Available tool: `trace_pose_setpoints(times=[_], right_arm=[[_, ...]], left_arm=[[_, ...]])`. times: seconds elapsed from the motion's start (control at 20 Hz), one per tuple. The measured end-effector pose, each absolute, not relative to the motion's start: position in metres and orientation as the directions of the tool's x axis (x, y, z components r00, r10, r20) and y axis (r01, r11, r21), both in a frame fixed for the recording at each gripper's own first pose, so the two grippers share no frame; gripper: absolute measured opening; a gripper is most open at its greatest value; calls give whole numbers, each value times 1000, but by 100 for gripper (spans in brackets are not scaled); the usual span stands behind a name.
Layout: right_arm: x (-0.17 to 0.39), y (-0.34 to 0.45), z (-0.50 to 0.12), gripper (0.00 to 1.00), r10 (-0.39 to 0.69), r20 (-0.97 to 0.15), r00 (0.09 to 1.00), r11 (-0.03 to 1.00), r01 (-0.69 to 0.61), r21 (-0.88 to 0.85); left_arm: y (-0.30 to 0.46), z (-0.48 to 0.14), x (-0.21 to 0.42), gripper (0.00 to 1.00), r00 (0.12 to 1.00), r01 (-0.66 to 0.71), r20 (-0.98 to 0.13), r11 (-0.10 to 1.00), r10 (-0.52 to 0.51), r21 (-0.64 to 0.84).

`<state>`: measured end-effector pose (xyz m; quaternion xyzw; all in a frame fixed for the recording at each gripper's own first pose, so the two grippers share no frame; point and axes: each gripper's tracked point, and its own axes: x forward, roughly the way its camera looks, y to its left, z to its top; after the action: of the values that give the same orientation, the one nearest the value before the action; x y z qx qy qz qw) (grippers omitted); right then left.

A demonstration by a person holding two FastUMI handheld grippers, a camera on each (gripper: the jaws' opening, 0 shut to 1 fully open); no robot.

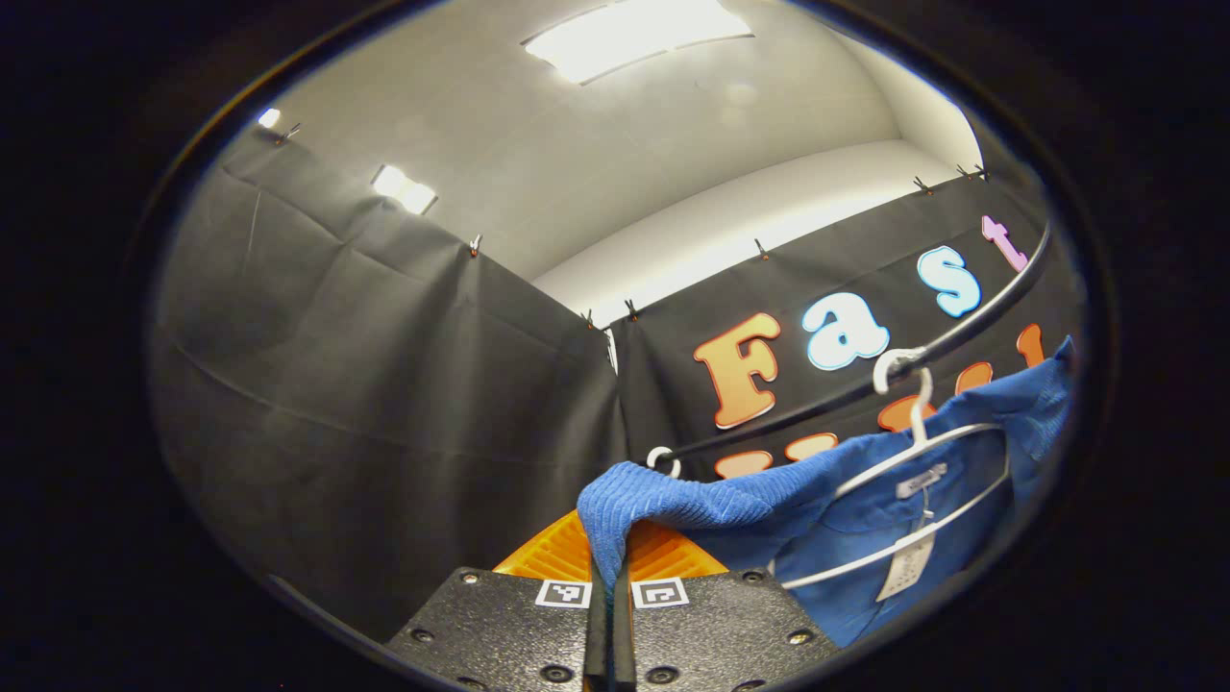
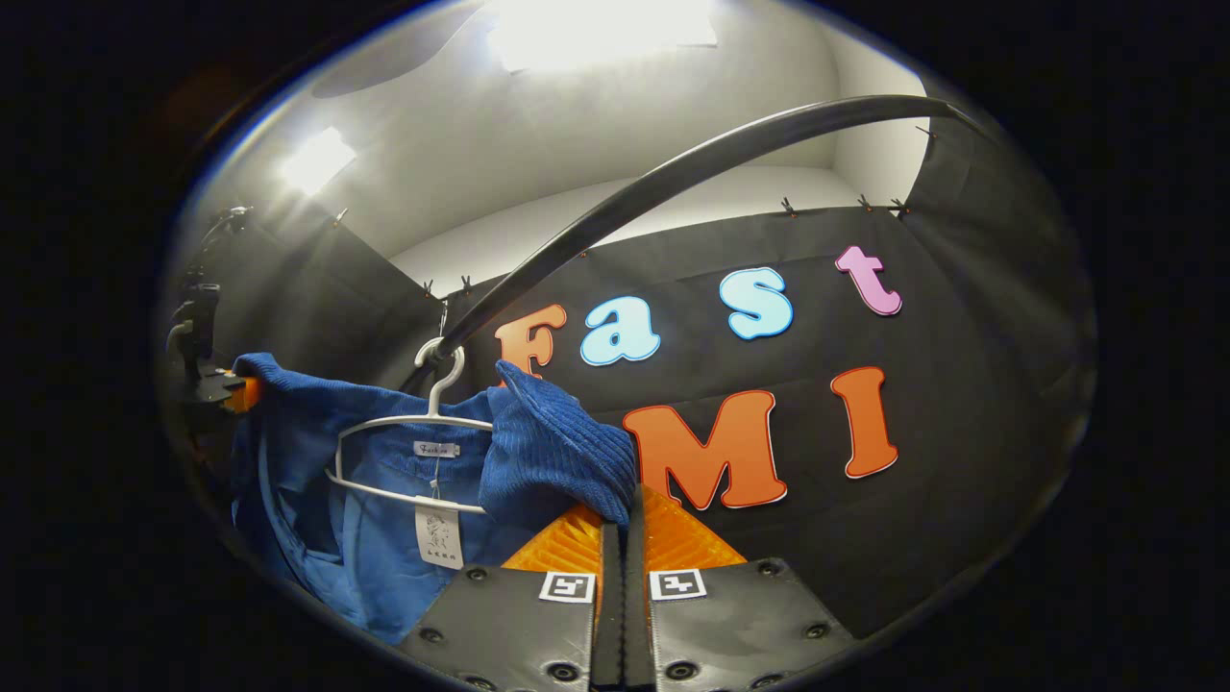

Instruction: Grasp the clothes on the hanger with both hands and then place them into the laundry hamper below.

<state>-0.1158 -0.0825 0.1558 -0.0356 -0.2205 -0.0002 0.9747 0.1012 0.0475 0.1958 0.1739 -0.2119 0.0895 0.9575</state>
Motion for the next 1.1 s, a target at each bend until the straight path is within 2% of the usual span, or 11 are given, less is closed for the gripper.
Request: trace_pose_setpoints(times=[0.1, 0.4, 0.65, 0.75, 0.8, 0.85, 1.1], right_arm=[[-114, -86, 155, 7, 6, 429, 903, 998, 19, -54], [-115, -85, 158, 7, -3, 437, 899, 998, 27, -49], [-125, -80, 160, 7, 5, 433, 902, 997, 26, -66], [-122, -73, 160, 7, 16, 432, 902, 997, 21, -81], [-120, -68, 161, 7, 24, 434, 901, 996, 18, -91], [-119, -62, 164, 7, 28, 437, 899, 995, 18, -101], [-116, -56, 170, 7, 24, 443, 896, 991, 38, -131]], left_arm=[[49, 213, 120, 0, 893, -238, 444, 916, 76, 322], [70, 223, 181, 2, 915, -163, 403, 925, 11, 344], [69, 212, 230, 0, 921, -108, 376, 865, -97, 489], [75, 191, 248, 4, 936, -90, 341, 875, -89, 477], [82, 177, 253, 0, 943, -84, 323, 891, -74, 447], [88, 163, 256, 2, 950, -83, 307, 908, -52, 411], [108, 89, 241, 2, 976, -82, 219, 953, 17, 291]])
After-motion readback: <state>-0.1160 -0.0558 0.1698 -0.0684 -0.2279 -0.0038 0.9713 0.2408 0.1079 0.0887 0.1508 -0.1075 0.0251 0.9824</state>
